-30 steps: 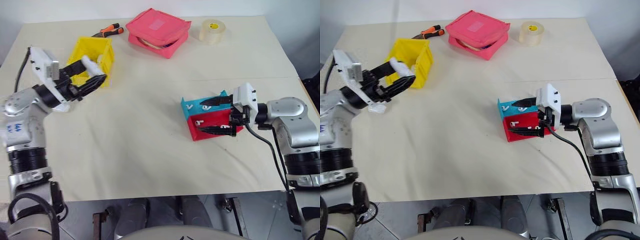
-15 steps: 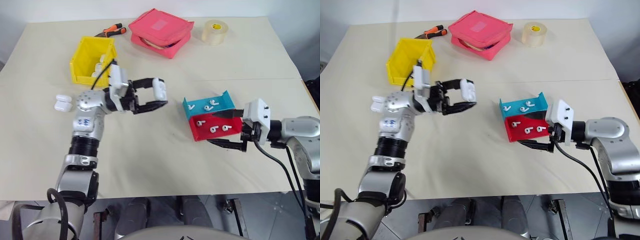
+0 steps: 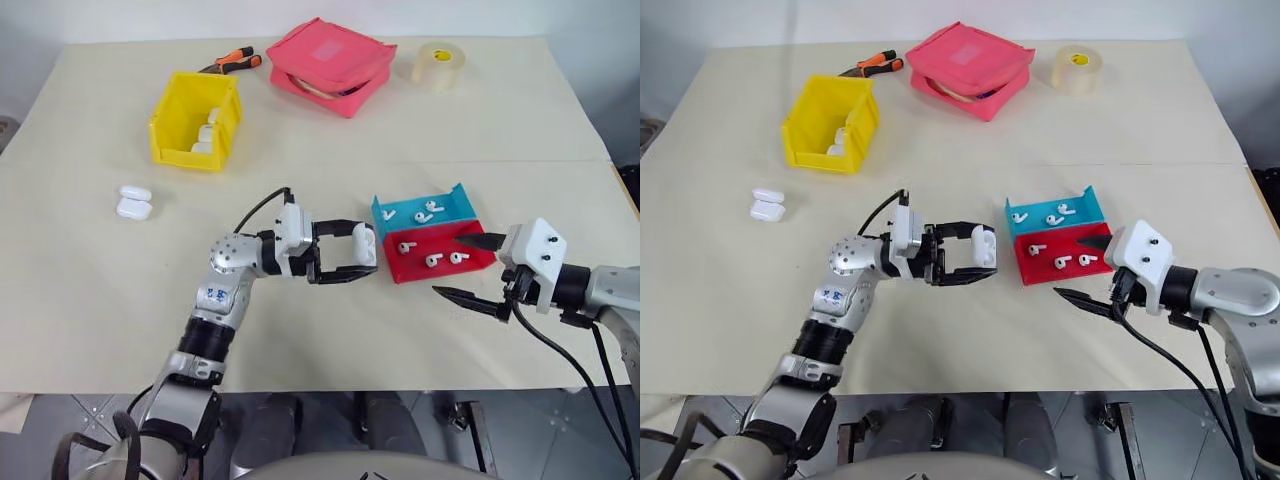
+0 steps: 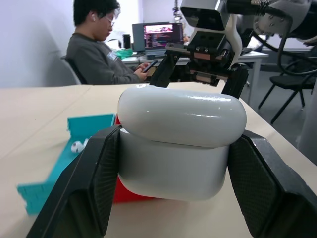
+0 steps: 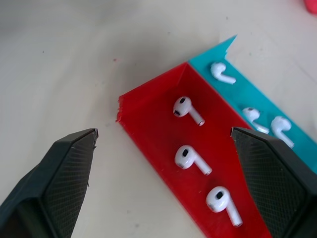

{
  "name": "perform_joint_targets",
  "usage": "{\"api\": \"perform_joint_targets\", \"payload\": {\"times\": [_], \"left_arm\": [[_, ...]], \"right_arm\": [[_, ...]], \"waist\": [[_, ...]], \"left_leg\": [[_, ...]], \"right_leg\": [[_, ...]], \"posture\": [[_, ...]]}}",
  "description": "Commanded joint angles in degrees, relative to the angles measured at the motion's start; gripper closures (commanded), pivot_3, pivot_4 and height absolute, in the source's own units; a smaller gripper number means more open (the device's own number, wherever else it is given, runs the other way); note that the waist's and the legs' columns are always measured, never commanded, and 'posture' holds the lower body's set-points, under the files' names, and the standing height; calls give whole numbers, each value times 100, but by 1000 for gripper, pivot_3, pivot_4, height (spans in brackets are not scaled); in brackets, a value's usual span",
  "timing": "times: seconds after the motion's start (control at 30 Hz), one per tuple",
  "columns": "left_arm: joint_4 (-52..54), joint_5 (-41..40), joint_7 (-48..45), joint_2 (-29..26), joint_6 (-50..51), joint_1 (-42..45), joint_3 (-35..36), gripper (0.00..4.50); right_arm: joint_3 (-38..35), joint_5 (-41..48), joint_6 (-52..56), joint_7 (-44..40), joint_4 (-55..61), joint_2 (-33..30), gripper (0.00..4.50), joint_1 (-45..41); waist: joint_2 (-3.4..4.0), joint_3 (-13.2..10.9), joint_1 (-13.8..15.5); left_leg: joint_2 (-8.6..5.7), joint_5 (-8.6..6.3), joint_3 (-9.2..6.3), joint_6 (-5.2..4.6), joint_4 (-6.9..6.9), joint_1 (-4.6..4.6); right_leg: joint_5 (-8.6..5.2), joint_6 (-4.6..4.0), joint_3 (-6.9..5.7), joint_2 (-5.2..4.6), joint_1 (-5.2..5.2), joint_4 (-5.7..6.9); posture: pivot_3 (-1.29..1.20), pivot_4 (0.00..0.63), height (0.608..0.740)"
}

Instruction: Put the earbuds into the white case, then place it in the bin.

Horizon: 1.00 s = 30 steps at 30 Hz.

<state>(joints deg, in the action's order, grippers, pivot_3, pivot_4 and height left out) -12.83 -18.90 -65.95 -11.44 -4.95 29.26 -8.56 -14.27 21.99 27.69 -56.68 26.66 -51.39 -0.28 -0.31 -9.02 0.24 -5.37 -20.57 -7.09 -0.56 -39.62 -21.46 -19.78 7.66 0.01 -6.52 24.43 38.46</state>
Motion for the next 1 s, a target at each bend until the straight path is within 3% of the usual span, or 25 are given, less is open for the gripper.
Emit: {"api": "perform_joint_targets", "payload": {"times": [0.03, 0.53, 0.67, 0.97, 1.0], "left_arm": [[541, -77, 90, -25, 87, -198, -86, 1658], [959, -188, 499, 32, 271, -457, -31, 1658], [859, -168, 577, 49, 217, -388, 1, 1658], [678, -204, 434, 8, 103, -275, 33, 1658], [670, -211, 420, 0, 99, -270, 34, 1658]], "right_arm": [[-347, 84, 185, 132, 489, -142, 0, 278], [-456, 17, 378, 404, 614, -238, 0, 419], [-511, 13, 396, 445, 624, -282, 940, 456], [-789, 70, 472, 501, 821, -270, 940, 742], [-838, 88, 480, 493, 851, -266, 1321, 791]], "waist": [[0, 0, 54], [0, 0, 119], [0, 0, 119], [0, 0, 121], [0, 0, 119]], "left_leg": [[-2, -1, 0, -1, -1, 0], [0, -3, 6, -5, -3, 2], [-2, -3, 6, -6, -3, 2], [-1, -3, 8, -6, -4, 2], [-1, -3, 8, -6, -3, 2]], "right_leg": [[0, 1, 1, 0, -1, -13], [9, 16, 3, 5, -13, -51], [9, 16, 3, 5, -13, -51], [9, 16, 3, 6, -13, -50], [9, 16, 2, 6, -13, -50]], "posture": [[0, 150, 740], [0, 150, 740], [0, 150, 740], [0, 150, 740], [0, 150, 740]]}}
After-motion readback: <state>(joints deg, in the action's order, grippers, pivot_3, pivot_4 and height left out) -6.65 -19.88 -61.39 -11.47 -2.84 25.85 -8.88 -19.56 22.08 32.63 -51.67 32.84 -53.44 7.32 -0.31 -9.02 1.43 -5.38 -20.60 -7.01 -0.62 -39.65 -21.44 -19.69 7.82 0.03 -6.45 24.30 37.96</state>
